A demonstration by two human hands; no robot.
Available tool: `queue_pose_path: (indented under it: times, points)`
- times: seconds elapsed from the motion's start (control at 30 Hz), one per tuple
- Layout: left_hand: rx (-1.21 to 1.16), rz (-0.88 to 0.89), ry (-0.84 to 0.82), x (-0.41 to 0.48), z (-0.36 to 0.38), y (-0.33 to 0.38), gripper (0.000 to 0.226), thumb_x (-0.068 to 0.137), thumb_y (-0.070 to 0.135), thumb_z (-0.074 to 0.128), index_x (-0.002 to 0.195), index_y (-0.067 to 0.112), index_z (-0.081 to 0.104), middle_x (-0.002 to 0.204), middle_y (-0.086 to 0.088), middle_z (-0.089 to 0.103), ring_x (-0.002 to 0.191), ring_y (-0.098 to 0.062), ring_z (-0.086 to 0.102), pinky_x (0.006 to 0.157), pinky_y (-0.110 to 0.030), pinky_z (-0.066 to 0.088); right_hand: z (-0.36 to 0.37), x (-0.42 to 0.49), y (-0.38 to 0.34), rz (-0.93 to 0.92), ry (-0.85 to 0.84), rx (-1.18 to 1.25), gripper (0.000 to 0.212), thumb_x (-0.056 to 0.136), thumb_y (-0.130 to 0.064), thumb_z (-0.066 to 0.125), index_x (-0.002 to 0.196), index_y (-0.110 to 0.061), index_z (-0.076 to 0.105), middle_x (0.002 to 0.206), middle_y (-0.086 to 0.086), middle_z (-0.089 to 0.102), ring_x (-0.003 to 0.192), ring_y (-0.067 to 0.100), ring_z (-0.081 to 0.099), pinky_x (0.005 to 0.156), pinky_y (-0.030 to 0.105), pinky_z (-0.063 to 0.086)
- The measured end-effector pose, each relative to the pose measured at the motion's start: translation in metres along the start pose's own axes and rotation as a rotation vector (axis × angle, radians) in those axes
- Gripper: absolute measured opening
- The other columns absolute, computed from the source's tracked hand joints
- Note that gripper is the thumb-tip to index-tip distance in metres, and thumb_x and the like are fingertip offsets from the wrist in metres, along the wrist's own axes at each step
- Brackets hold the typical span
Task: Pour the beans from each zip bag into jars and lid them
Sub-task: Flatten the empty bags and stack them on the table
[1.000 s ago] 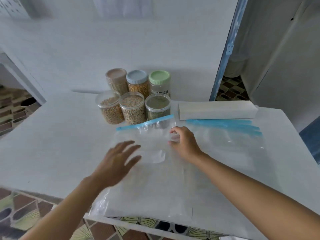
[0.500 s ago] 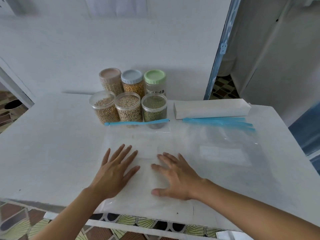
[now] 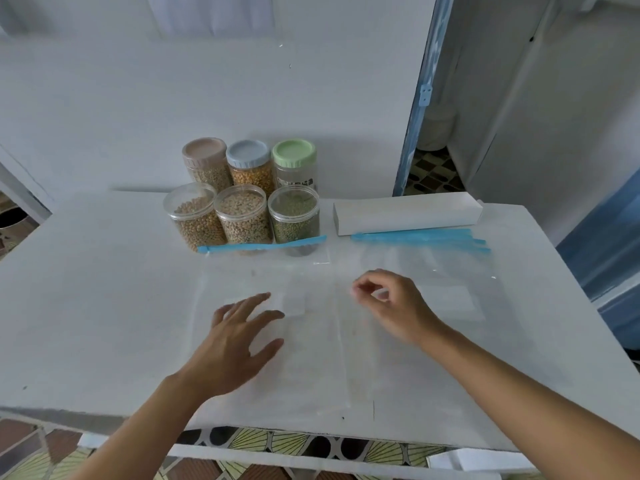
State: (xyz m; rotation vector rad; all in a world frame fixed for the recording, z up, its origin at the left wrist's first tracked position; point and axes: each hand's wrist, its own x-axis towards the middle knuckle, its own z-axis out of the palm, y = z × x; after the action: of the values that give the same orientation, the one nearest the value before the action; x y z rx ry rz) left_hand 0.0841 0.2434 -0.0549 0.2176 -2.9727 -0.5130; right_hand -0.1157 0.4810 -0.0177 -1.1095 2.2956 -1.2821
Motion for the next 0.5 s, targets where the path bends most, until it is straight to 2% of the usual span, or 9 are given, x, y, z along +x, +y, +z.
queue_pose_path:
  times: [0.03,0.07,0.13,0.2,0.3,0.4,0.5]
  points:
    - [-0.067,0.062,0.036,0.007,-0.003,0.014,0.044,0.099,0.061,0.044,0.131,0.037,0.062,0.144,0.009,0.055,0.130,-0.016,0.056,0.108,-0.042,0.045,-0.013,-0.001,0.001,0.050,-0.010,0.023,0.008,0.093,-0.021,0.072,0.087,-0.016,0.072,0.084,-0.004,0.071,0.081,0.007,0.063,0.074,0.020,0.046]
    - [-0.145,0.128,0.040,0.014,-0.005,0.031,0.038,0.101,0.056,0.047,0.124,0.033,0.067,0.128,0.011,0.061,0.116,-0.010,0.061,0.098,-0.037,0.052,-0.025,-0.003,0.004,0.087,-0.049,0.006,0.011,0.092,-0.025,0.073,0.084,-0.018,0.071,0.081,-0.004,0.070,0.078,0.009,0.062,0.071,0.020,0.046]
    - [-0.251,0.257,-0.035,0.026,-0.007,0.069,0.033,0.103,0.051,0.053,0.119,0.028,0.071,0.114,0.012,0.064,0.104,-0.004,0.061,0.089,-0.030,0.054,-0.044,-0.013,0.014,0.140,-0.167,-0.114,0.021,0.091,-0.038,0.073,0.079,-0.021,0.070,0.078,-0.006,0.068,0.074,0.009,0.060,0.069,0.021,0.047]
    - [-0.312,0.364,-0.128,0.034,-0.002,0.100,0.034,0.102,0.052,0.058,0.120,0.027,0.072,0.112,0.010,0.064,0.100,-0.003,0.062,0.087,-0.025,0.053,-0.053,-0.025,0.024,0.182,-0.243,-0.251,0.029,0.090,-0.049,0.071,0.078,-0.022,0.072,0.081,-0.009,0.068,0.079,0.008,0.061,0.074,0.025,0.051]
    - [-0.249,0.406,-0.213,0.049,0.010,0.127,0.045,0.093,0.067,0.061,0.123,0.035,0.071,0.117,0.012,0.062,0.099,-0.002,0.060,0.086,-0.019,0.049,-0.065,-0.042,0.031,0.214,-0.285,-0.228,0.032,0.089,-0.061,0.065,0.093,-0.031,0.074,0.098,-0.016,0.070,0.097,0.001,0.063,0.092,0.026,0.051]
    - [-0.091,0.465,-0.193,0.058,0.024,0.141,0.047,0.088,0.069,0.063,0.121,0.037,0.071,0.118,0.014,0.065,0.093,-0.006,0.063,0.080,-0.017,0.041,-0.086,-0.064,0.038,0.202,-0.366,-0.241,0.047,0.078,-0.075,0.064,0.110,-0.041,0.070,0.114,-0.028,0.061,0.114,-0.007,0.053,0.105,0.022,0.041]
    - [-0.097,0.483,-0.121,0.062,0.030,0.149,0.033,0.090,0.058,0.065,0.112,0.035,0.073,0.101,0.016,0.068,0.079,-0.004,0.062,0.072,-0.017,0.043,-0.108,-0.089,0.055,0.134,-0.403,-0.358,0.060,0.071,-0.079,0.071,0.118,-0.043,0.066,0.121,-0.031,0.052,0.124,-0.007,0.044,0.107,0.016,0.035]
